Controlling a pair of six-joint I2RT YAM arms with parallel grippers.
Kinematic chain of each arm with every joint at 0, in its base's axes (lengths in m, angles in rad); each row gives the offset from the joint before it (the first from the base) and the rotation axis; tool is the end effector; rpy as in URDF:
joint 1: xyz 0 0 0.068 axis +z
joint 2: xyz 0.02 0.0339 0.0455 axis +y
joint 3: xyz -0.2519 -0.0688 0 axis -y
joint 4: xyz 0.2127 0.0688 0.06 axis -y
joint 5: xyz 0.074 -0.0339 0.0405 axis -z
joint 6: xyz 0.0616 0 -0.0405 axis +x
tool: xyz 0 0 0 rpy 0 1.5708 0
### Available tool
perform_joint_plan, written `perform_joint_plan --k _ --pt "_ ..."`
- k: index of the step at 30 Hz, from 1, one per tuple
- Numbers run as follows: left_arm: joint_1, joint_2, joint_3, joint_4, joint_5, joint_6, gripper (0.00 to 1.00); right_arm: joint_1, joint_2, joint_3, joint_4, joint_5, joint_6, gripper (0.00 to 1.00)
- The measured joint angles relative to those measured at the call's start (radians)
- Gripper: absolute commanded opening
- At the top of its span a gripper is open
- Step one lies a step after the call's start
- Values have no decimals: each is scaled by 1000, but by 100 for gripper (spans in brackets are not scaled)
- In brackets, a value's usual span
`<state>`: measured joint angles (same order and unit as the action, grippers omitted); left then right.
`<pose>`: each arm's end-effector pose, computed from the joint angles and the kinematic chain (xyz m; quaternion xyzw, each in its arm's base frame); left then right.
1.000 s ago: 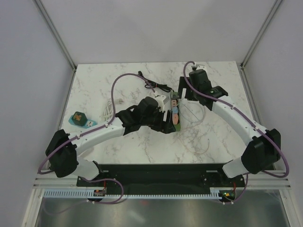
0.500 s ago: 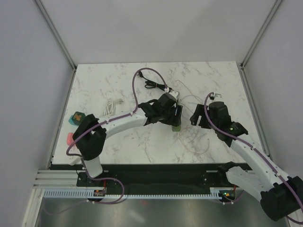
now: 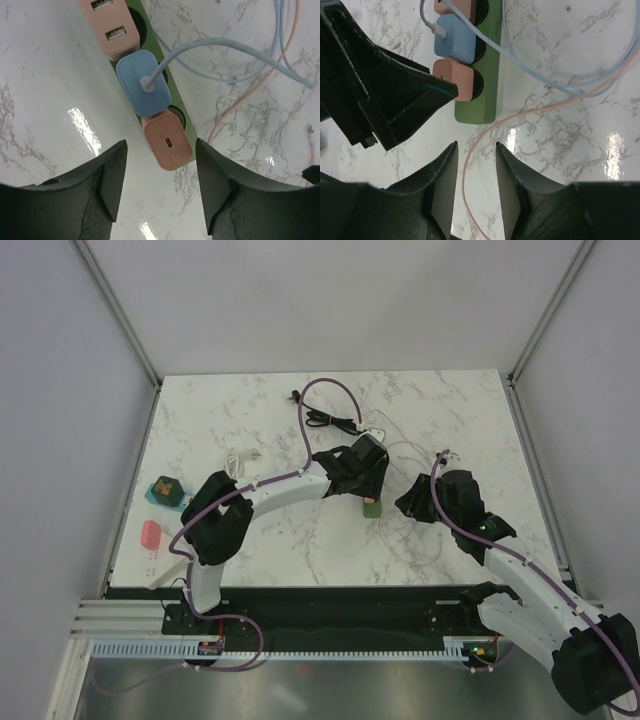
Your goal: Pull the plug off the socket
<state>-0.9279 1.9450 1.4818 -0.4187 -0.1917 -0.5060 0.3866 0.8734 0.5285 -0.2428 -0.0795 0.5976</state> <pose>0.2580 -0.3248 0.2028 0.1646 0.9229 -0.1530 0.3126 0.1754 0.0767 0.2161 0.0741 0.8780 0.2537 0.3991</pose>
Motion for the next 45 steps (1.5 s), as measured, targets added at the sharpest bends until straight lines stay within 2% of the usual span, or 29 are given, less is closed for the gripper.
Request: perform_joint_plan --k 7,15,19,21,27,33,34,37,38,41,45 --pt "3 37 34 4 11 7 48 -2 125 -48 129 -67 30 38" --pt "10 42 44 -6 26 7 34 -48 297 -66 297 -143 58 37" --pt "16 42 44 -7 39 7 23 -71 377 -66 372 -179 62 37" --pt "19 42 44 -7 45 7 21 -75 412 -66 409 -198 64 37" --pt "22 42 43 -7 53 7 25 -76 517 -67 527 -266 92 35" --pt "24 42 43 -7 63 7 44 -76 559 -79 589 -273 106 34" --pt "24 42 43 -7 63 7 51 -76 569 -80 598 -274 106 34" --pt "25 42 37 -6 66 11 65 -76 595 -85 629 -282 110 32" --pt "26 42 32 -8 66 14 66 -77 599 -86 639 -286 112 32" --pt "30 46 28 -14 67 14 65 -77 603 -93 658 -287 114 31" --pt "31 58 32 -11 80 14 52 -75 603 -103 675 -283 114 30"
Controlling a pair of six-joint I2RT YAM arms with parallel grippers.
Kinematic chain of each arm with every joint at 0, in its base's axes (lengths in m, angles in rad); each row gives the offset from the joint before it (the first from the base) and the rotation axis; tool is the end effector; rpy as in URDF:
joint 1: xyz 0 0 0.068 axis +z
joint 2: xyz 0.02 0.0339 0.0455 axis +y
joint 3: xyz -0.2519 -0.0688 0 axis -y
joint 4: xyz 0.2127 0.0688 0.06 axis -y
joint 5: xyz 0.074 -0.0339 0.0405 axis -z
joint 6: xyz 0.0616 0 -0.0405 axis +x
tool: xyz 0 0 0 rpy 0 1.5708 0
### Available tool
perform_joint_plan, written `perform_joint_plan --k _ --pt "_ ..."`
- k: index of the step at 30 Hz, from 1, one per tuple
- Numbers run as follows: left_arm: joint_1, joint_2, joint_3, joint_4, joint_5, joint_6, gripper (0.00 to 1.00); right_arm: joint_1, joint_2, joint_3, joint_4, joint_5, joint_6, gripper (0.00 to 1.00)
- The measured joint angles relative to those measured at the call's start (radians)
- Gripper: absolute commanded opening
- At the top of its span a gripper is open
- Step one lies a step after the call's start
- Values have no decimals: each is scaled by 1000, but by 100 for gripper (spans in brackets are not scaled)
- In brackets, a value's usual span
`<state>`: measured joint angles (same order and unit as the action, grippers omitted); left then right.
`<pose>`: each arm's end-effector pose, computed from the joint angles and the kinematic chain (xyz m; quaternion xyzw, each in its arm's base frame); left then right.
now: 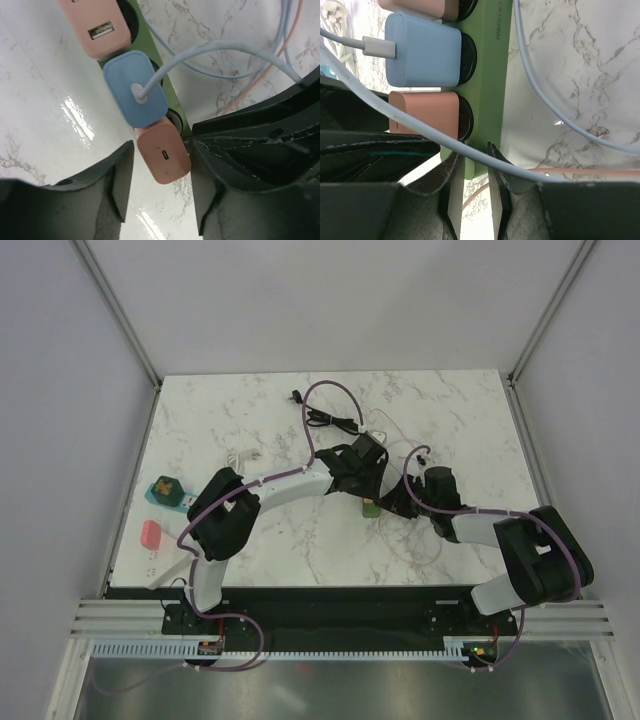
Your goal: Pull the plug off the socket
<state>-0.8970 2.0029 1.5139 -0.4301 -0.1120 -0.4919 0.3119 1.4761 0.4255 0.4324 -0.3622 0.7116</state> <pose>0.2696 -0.3266 0.1878 0.1727 0.9302 -0.1638 0.2795 0.2419 0.1009 0.1333 0.0926 0.8732 0.3604 0.3148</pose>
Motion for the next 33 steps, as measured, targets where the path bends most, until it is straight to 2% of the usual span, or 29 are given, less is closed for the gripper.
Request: perform_joint_plan --k 1,3,4,7,19,27,33 --pt "-2 2 3 0 2 0 44 2 0 0 2 2 0 30" --pt "-4 3 10 -7 8 0 34 11 0 -1 7 13 0 29" --pt "-4 3 13 -13 9 -1 23 18 0 -1 9 21 -1 28" --pt "-4 3 24 -38 7 -18 2 46 1 3 9 46 0 26" --pt "4 16 58 -88 11 -19 2 112 10 49 -63 151 30 23" --pt "9 14 56 -87 18 4 2 112 32 55 -60 153 84 20" --pt "-11 14 58 -89 -42 24 2 112 45 56 -44 150 106 20"
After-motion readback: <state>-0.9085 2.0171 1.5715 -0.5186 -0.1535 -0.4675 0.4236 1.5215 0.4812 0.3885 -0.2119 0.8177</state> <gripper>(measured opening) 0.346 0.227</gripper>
